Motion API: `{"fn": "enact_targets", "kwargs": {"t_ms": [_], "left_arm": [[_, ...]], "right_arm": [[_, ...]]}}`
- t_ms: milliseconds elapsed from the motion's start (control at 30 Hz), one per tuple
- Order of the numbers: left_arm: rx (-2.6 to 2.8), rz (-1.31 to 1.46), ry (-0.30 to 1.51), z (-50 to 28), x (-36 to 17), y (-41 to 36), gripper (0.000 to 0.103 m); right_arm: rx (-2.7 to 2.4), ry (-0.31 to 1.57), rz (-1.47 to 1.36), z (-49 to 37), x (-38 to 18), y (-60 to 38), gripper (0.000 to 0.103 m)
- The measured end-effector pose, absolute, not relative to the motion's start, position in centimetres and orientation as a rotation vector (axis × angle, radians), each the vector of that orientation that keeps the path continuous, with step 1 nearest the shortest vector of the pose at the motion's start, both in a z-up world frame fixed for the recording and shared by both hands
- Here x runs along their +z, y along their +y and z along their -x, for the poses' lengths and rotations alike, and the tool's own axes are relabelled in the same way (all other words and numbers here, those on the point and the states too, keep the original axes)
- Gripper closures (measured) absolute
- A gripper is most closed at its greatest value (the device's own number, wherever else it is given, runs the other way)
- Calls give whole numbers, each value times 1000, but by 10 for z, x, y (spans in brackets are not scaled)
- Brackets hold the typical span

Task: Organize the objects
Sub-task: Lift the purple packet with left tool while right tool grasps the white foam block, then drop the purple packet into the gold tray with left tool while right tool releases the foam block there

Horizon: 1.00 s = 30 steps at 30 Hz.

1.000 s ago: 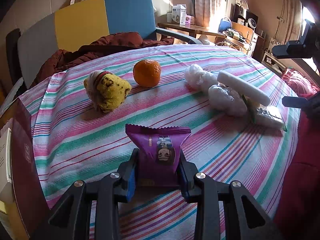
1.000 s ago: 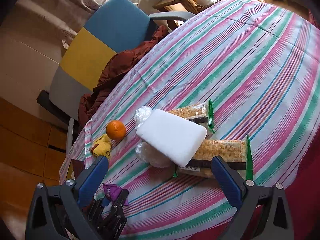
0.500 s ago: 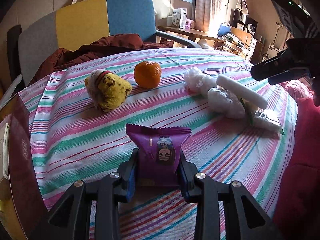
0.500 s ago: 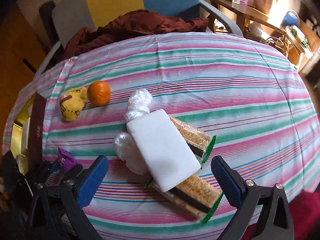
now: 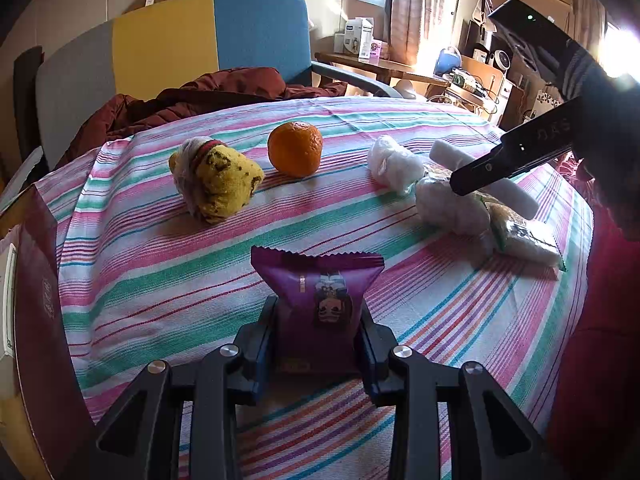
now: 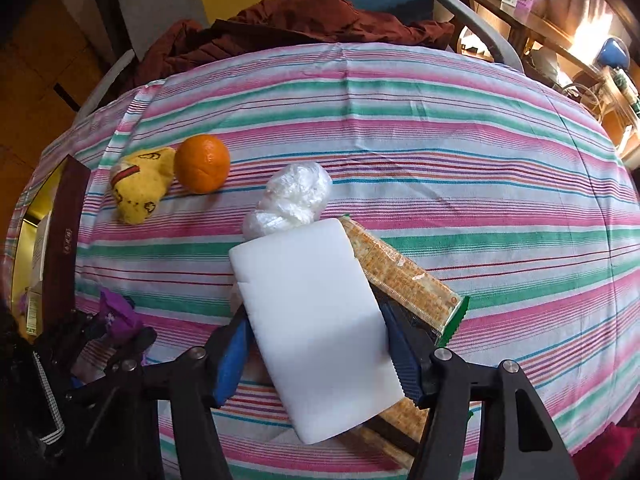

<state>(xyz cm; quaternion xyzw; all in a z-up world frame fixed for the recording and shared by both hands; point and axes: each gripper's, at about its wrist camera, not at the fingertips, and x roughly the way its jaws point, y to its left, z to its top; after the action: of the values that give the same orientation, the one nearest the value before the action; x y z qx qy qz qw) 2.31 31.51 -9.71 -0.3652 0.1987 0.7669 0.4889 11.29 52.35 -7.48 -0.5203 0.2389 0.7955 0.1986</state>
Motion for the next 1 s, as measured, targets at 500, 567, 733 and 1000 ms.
{"fn": "enact_targets", "kwargs": {"t_ms": [500, 567, 733, 1000], "left_arm": [[1852, 917, 486, -28, -90, 298, 69], [1849, 918, 469, -31, -83, 289, 69], [1864, 894, 389, -34, -53, 261, 69], [1993, 893, 233, -5, -7, 194, 69]], "right_arm": [[2335, 721, 1244, -134, -42, 449, 40], [2348, 734, 1230, -131, -41, 442, 40], [2394, 786, 1178, -123, -36, 423, 39], [2546, 817, 1158, -86, -21, 373, 39]]}}
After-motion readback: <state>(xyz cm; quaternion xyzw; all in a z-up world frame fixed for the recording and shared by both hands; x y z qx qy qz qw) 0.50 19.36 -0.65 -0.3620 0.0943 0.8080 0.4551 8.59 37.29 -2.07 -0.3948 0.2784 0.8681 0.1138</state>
